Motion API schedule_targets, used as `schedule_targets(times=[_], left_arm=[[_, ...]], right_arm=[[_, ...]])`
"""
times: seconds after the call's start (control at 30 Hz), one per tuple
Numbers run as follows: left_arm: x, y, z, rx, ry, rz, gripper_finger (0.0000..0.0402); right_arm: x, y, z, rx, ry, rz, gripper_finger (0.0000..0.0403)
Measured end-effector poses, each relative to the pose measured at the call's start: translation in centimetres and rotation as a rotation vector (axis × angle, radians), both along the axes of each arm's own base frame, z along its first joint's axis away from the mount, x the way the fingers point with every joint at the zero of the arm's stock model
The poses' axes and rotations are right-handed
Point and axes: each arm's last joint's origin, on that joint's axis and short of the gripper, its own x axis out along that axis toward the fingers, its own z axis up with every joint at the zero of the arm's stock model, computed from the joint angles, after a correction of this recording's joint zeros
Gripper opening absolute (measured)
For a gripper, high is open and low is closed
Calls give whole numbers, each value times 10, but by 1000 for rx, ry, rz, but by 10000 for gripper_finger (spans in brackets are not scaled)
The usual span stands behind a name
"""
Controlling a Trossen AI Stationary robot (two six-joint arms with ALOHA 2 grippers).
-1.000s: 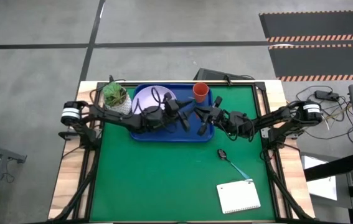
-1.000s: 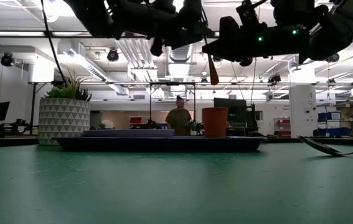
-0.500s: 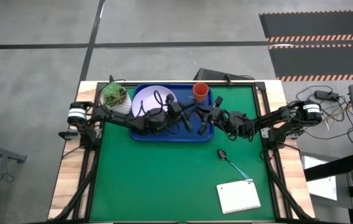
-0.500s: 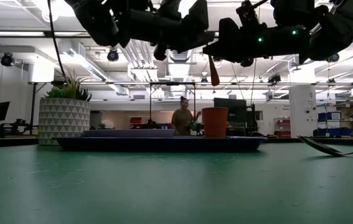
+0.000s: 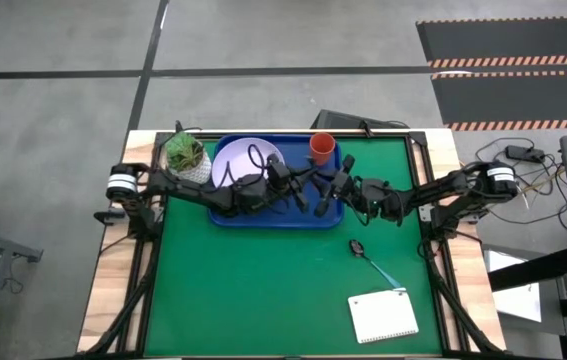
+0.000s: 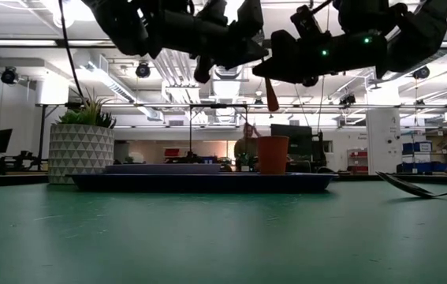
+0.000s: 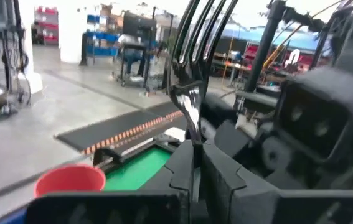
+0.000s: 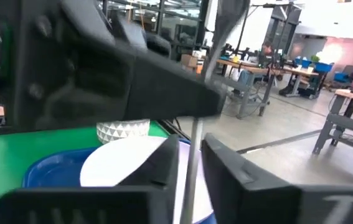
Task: Pick and place plate/cup/fork/spoon on tray
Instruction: Put the orange fork on the blue serving tray to the right of the purple plate
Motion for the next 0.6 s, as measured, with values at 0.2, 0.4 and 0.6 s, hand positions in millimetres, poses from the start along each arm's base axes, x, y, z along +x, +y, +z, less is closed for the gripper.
schedule_targets(times=[0.2,0.4,0.6], left_arm=[[-6,8,0,-27,90,92,1],[-14,25,-13,-185,219,151,0],[-22,56,-26,-391,333,174,0]], right_arm=[[-2,-1,7,22,27,-50,133],[-19,0,24,27,89,-52,172],[-44,0,46,53,145,-99,180]])
